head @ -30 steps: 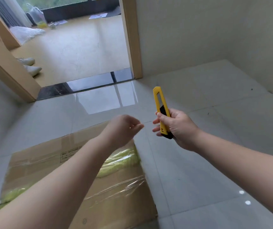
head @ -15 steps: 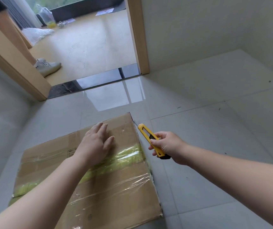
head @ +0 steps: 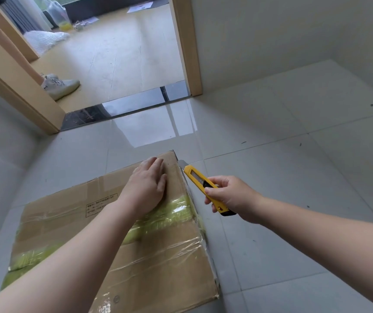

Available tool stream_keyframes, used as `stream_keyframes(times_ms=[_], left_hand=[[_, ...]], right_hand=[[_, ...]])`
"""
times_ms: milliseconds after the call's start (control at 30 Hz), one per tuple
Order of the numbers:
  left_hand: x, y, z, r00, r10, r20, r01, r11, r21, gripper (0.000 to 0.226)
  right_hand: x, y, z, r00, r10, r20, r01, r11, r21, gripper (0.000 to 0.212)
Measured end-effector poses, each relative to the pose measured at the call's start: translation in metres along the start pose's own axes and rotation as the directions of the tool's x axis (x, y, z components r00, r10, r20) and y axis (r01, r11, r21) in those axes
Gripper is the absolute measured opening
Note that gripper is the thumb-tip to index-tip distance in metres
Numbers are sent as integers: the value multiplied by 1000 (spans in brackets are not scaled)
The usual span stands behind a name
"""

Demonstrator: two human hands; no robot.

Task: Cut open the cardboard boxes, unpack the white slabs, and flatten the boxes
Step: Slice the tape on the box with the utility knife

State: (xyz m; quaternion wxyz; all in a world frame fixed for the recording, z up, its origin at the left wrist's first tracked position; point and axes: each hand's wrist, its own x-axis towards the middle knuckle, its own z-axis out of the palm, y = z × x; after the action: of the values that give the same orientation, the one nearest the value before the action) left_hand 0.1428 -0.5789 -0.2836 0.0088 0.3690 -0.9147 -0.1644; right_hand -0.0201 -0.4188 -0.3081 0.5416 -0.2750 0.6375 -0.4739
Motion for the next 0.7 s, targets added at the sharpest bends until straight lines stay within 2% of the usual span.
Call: stream_keyframes(times_ms=[167,300,500,600,700], left_hand=[[1,-1,4,999,-35,25,36,999,-19,52],[0,-1,3,1000,29,5,-29,999,-29,50],[10,10,-6,997,25,79,-16,993,-120,72],[12,15,-7,990,83,111,-75,995,-72,76],[15,18,-5,981,129,144,-136,990,42,69]], right_hand=[[-5,-3,-9,999,1,50,4,995,-98,19],[-10,-4,-10,998,2,58,8,985,-171,19],[-10,-8,-12,997,14,74,1,979,-203,20],[-17,-4,-19,994,40,100,-14,969,-248,20],[-19,-5,-17,993,43,112,-10,961,-275,20]])
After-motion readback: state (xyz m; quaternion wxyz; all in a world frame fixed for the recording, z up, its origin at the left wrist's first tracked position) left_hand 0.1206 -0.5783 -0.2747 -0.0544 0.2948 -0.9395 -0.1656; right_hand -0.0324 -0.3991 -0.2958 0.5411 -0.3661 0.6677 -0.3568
